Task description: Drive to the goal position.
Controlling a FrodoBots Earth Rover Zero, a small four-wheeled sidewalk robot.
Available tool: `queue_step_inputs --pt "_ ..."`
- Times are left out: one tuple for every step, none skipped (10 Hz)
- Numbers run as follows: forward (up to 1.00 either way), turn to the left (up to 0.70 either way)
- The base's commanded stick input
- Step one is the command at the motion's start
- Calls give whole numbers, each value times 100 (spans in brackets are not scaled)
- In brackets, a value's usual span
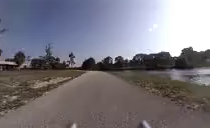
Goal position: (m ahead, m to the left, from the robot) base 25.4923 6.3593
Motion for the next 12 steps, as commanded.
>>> queue_step_inputs --pt "100 -3" --pt "100 -3" --pt "100 -4" --pt "100 -4" --pt "100 -5" --pt "100 -6" --pt "100 -6" --pt "100 -6" --pt "100 -6" --pt "100 -6" --pt "100 -6" --pt "100 -6"
